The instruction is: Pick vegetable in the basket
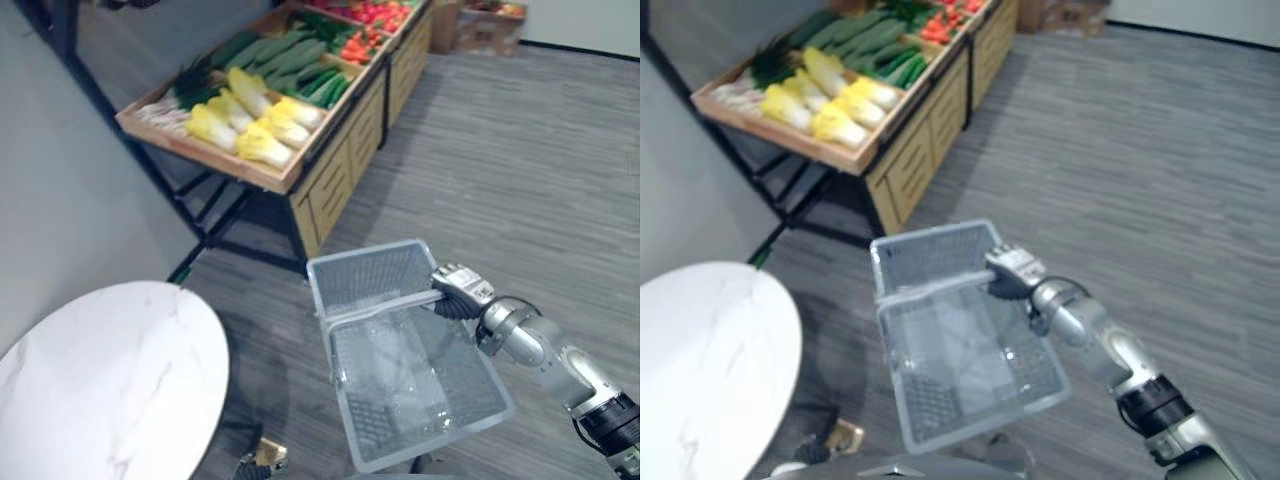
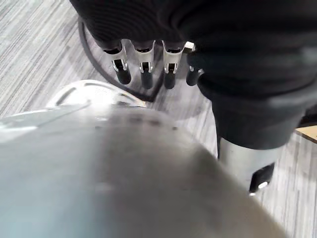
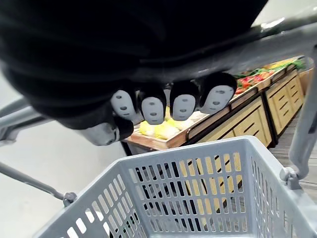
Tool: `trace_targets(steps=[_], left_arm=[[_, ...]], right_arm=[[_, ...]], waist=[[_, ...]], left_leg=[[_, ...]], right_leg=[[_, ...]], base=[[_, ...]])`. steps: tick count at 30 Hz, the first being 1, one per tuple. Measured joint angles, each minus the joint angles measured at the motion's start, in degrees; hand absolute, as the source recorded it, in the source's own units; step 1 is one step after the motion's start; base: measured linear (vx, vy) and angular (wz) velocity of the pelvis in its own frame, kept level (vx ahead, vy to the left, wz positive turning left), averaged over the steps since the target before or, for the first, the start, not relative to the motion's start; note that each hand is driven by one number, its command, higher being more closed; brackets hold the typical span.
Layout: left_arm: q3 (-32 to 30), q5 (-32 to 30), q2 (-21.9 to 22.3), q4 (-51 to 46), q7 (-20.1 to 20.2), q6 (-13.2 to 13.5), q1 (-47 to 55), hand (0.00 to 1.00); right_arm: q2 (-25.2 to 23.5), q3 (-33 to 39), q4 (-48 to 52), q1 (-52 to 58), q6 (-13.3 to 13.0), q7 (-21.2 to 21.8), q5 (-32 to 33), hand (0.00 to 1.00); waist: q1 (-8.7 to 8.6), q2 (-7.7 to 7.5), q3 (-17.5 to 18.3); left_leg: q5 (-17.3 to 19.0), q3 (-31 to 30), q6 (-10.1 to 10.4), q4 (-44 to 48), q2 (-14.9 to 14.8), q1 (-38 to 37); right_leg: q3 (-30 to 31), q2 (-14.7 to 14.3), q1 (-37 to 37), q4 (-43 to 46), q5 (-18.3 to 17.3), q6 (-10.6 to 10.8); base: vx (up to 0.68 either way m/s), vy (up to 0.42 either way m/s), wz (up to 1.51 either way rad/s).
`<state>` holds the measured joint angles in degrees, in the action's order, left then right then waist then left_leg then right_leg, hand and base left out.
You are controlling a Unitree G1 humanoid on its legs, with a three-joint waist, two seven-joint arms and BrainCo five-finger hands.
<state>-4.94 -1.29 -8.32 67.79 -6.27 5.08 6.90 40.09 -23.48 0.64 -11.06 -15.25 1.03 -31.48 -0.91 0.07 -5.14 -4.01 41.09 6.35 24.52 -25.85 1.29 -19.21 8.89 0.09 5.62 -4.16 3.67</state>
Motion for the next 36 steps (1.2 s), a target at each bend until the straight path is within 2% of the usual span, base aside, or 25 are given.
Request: trace_targets(steps=[1, 2, 3, 6, 7, 9, 12, 15, 20, 23, 24, 25, 26, 28, 29, 30, 31, 32, 33, 35, 36], left_arm=[[0.02, 0.00, 0.37, -0.02, -0.16, 0.32, 0.32, 0.00], [0.01, 0.03, 0.55, -0.03, -0.20, 0.60, 0.52, 0.00], [-0.01, 0.09, 1.18, -0.37, -0.26, 1.11, 1.07, 0.00], [-0.02, 0.42, 1.35, -0.70, -0.11, 1.39, 1.40, 0.00], [-0.03, 0.47, 1.18, -0.67, -0.09, 1.39, 1.44, 0.00], [-0.08, 0.61, 1.05, -0.70, -0.11, 1.84, 0.97, 0.00], [-0.30, 0.62, 1.43, -0.77, -0.15, 1.82, 0.79, 0.00], [-0.47, 0.57, 2.20, -1.02, -0.17, 1.82, 0.82, 0.00], [0.20, 0.57, 1.63, -1.87, -0.09, 1.76, 0.99, 0.00], [1.07, 0.58, 1.07, -2.06, -0.04, 1.70, 1.01, 0.00], [1.51, 0.54, 0.55, -2.06, -0.04, 1.63, 1.04, 0.00], [2.34, 0.46, 0.27, -2.03, -0.07, 1.53, 0.96, 0.00], [3.35, 0.44, 0.08, -1.78, -0.10, 1.26, 0.76, 0.00], [4.68, 0.44, -0.44, -1.76, -0.09, 1.00, 0.50, 0.00], [5.24, 0.43, -1.11, -1.77, -0.07, 0.97, 0.38, 0.00], [5.40, 0.37, -1.46, -1.83, -0.09, 0.92, 0.07, 0.00], [5.73, 0.33, -1.55, -1.82, -0.12, 0.78, -0.08, 0.00], [5.75, 0.32, -2.22, -1.82, -0.13, 0.56, -0.49, 0.00], [5.73, 0.31, -2.41, -1.83, -0.09, 0.51, -1.21, 0.00], [5.73, 0.30, -2.52, -2.21, -0.09, 0.48, -2.39, 0.00], [5.73, 0.19, -2.54, -2.52, -0.09, 0.48, -2.63, 0.00]], right_arm=[[-0.09, -0.51, -0.62, -0.53, 0.01, -0.87, 0.00, 1.00], [-0.07, -0.94, -1.13, -0.88, 0.01, -1.18, 0.02, 1.00], [-0.55, -2.22, -1.99, -1.71, 0.01, -1.41, 0.05, 1.00], [-0.07, -4.19, -2.08, -1.99, -0.19, -1.66, 0.08, 1.00], [-0.08, -4.64, -2.27, -1.95, -0.19, -1.65, 0.04, 1.00], [1.84, -4.46, -2.55, -2.30, -0.34, -1.64, 0.02, 1.00], [2.26, -4.45, -5.73, -2.33, -0.35, -1.24, 0.01, 1.00], [2.25, -4.45, -7.89, -2.32, -0.81, -1.15, 0.04, 1.00], [2.26, -3.35, -10.08, -1.86, -1.37, -1.13, -0.01, 1.00], [2.19, 0.05, -10.85, 1.81, -0.78, -1.08, -1.05, 1.00], [2.15, 1.13, -10.88, 2.76, -0.29, -1.08, -2.25, 1.00], [2.14, 1.71, -11.22, 3.04, -0.04, -1.08, -2.44, 1.00], [1.79, 2.22, -12.61, 3.05, 0.16, -1.10, -3.04, 1.00], [1.24, 2.93, -13.27, 3.32, 0.42, -1.11, -3.71, 1.00], [0.57, 2.99, -13.36, 3.41, 0.77, -1.13, -4.26, 1.00], [-0.69, 3.50, -13.38, 3.47, 0.99, -1.27, -4.67, 1.00], [-2.03, 4.04, -13.61, 3.55, 1.03, -1.33, -4.74, 1.00], [-2.92, 4.84, -13.69, 3.55, 0.90, -1.43, -4.68, 1.00], [-3.15, 5.70, -13.92, 3.46, 0.68, -1.82, -4.58, 1.00], [-3.58, 7.43, -15.03, 3.51, 0.68, -1.85, -4.54, 1.00], [-3.65, 7.79, -15.30, 3.53, 0.76, -1.86, -4.51, 1.00]], waist=[[0.38, 0.05, -0.03], [0.80, 0.05, -0.03], [1.76, 0.19, -0.02], [1.75, 1.46, -0.12], [1.65, 1.60, 0.31], [1.19, 0.56, -0.07], [1.58, 1.05, -0.61], [2.60, 2.34, -1.11], [2.54, 1.71, -1.46], [2.65, 0.31, -2.25], [2.31, -0.51, -2.59], [1.94, -0.59, -2.76], [2.13, -0.81, -3.01], [1.83, -0.54, -3.27], [1.17, -1.16, -4.23], [0.86, -0.89, -4.66], [0.43, -1.25, -4.95], [0.30, -1.79, -4.98], [-0.35, -1.82, -5.23], [-0.70, -1.34, -5.53], [-0.81, -1.37, -5.59]], left_leg=[[5.30, -10.65, 0.77, -0.48, 5.54, 0.96], [7.27, -14.35, 0.64, -1.08, 7.66, 0.99], [9.83, -19.65, 0.16, -3.46, 11.07, 0.53], [8.14, -23.86, -0.27, -12.24, 13.40, 0.42], [8.31, -24.51, 0.09, -13.45, 13.72, -0.35], [8.27, -25.53, 0.15, -15.53, 15.25, 1.11], [8.28, -25.95, 0.15, -15.48, 17.31, 1.74], [8.43, -26.23, 0.03, -15.98, 17.65, 1.63], [8.68, -27.74, -0.10, -20.22, 17.99, 0.19], [10.37, -27.97, -1.49, -19.98, 19.70, -0.54], [11.45, -28.14, -2.10, -19.71, 21.13, -0.92], [12.13, -28.44, -2.41, -20.11, 21.73, -1.61], [12.76, -28.28, -3.22, -20.28, 22.38, -2.06], [13.16, -28.29, -3.82, -20.59, 22.53, -3.72], [13.75, -28.87, -4.62, -20.91, 22.61, -5.81], [14.11, -29.29, -5.19, -21.09, 22.55, -7.40], [14.64, -29.41, -5.74, -21.08, 22.35, -8.29], [15.38, -29.61, -5.85, -20.95, 21.92, -8.56], [15.92, -30.64, -5.79, -20.86, 21.36, -8.35], [17.25, -32.28, -5.14, -20.73, 20.62, -8.50], [17.43, -32.54, -4.79, -20.60, 20.53, -8.62]], right_leg=[[3.23, 0.29, -0.09, -0.87, 0.56, -0.44], [5.01, 0.11, -0.14, -1.36, 0.59, -0.89], [8.65, -0.95, -0.54, -2.22, 1.11, -1.58], [12.68, -4.45, -1.42, -2.38, 1.82, -1.06], [13.30, -4.54, -1.93, -2.49, 1.86, -0.80], [13.21, -3.38, -3.09, -5.35, 3.29, 1.35], [13.22, -1.71, -2.62, -7.68, 6.36, 2.78], [13.29, -1.62, -2.65, -7.81, 6.76, 3.14], [13.24, -2.35, -2.87, -8.43, 6.89, 3.56], [13.50, -0.21, -6.15, 0.29, 1.77, 3.95], [13.67, 1.53, -7.73, 4.97, 0.08, 4.61], [13.78, 2.26, -9.10, 9.02, -0.41, 4.88], [13.54, 3.31, -13.78, 18.79, 0.43, 3.52], [13.51, 4.01, -16.91, 26.40, 2.55, 0.35], [13.62, 4.68, -18.56, 32.41, 5.21, -1.79], [13.72, 5.01, -20.09, 36.32, 5.75, -1.55], [13.33, 4.92, -21.27, 37.49, 4.06, -2.15], [12.63, 4.29, -22.54, 34.93, 2.84, -2.38], [11.13, 3.31, -22.99, 28.72, 3.03, -2.12], [10.44, 1.95, -23.06, 14.56, 5.01, 0.32], [10.70, 2.01, -23.07, 10.65, 5.64, 1.14]], base=[[-0.06, -0.003, -1.28], [-0.06, 0.050, -1.60], [-0.04, 0.059, -1.45], [-0.04, 0.100, -1.03], [0.02, 0.108, -0.45], [0.05, 0.113, -0.07], [0.00, 0.100, 0.09], [-0.01, 0.025, -0.01], [0.00, 0.000, 0.00], [0.01, 0.081, 0.06], [0.04, 0.109, 0.05], [0.04, 0.128, -0.08], [0.03, 0.097, -0.14], [0.07, 0.111, -0.04], [0.14, 0.100, 0.14], [0.15, 0.084, 0.13], [0.18, 0.050, 0.10], [0.23, 0.029, 0.21], [0.26, 0.010, 0.36], [0.38, -0.075, 0.48], [0.42, -0.111, 0.46]])
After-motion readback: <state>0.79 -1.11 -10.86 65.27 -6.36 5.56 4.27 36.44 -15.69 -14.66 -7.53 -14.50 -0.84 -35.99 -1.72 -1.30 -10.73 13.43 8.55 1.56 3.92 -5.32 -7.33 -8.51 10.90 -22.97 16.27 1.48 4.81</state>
